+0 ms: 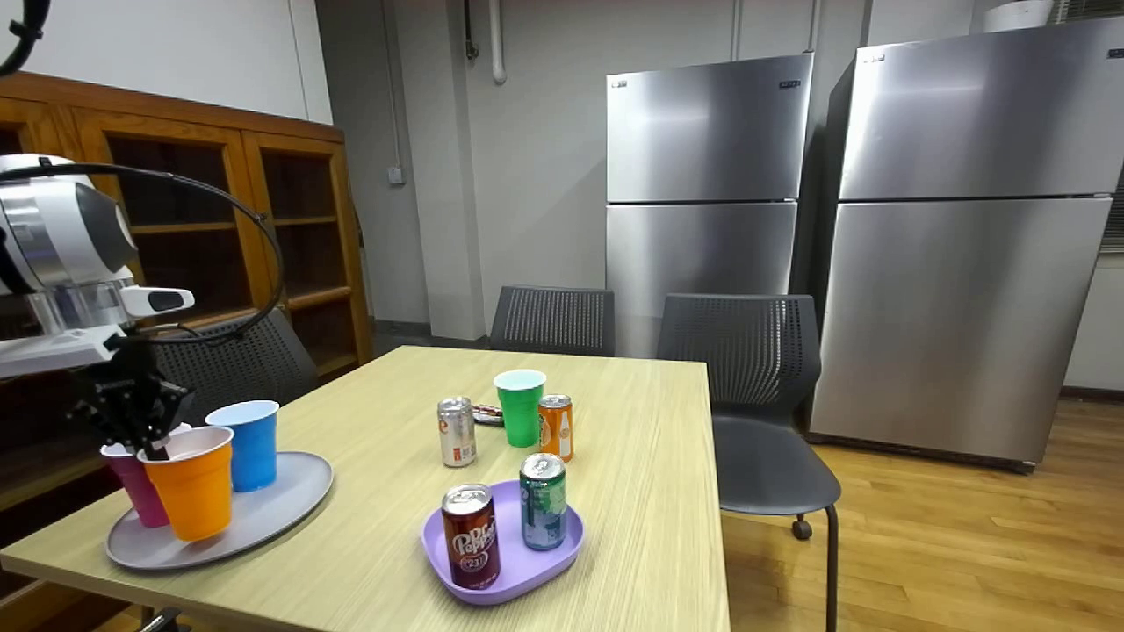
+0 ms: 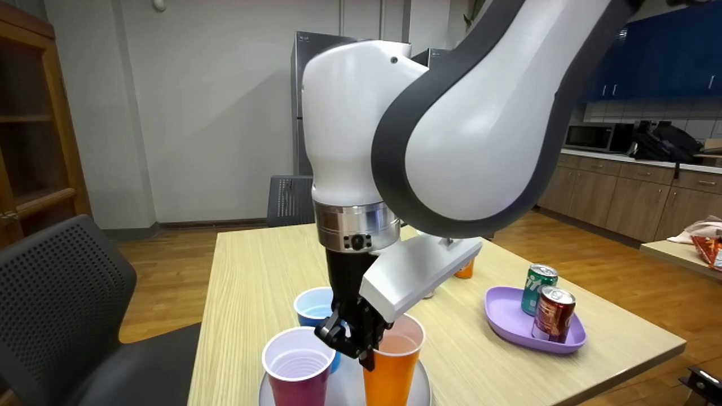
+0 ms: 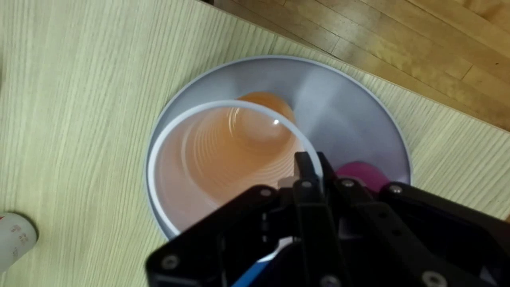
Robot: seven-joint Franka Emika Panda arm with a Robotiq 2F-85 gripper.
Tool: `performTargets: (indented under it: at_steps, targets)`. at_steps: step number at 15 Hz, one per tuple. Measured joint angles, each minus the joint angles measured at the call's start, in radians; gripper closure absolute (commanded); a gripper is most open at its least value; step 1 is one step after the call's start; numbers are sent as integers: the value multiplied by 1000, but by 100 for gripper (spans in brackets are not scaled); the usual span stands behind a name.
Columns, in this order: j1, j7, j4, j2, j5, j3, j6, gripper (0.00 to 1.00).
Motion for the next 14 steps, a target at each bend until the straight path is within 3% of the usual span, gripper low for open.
performTargets:
  at_steps: [14]
  targets:
    - [24,75,0,34,-25,-31,16,99]
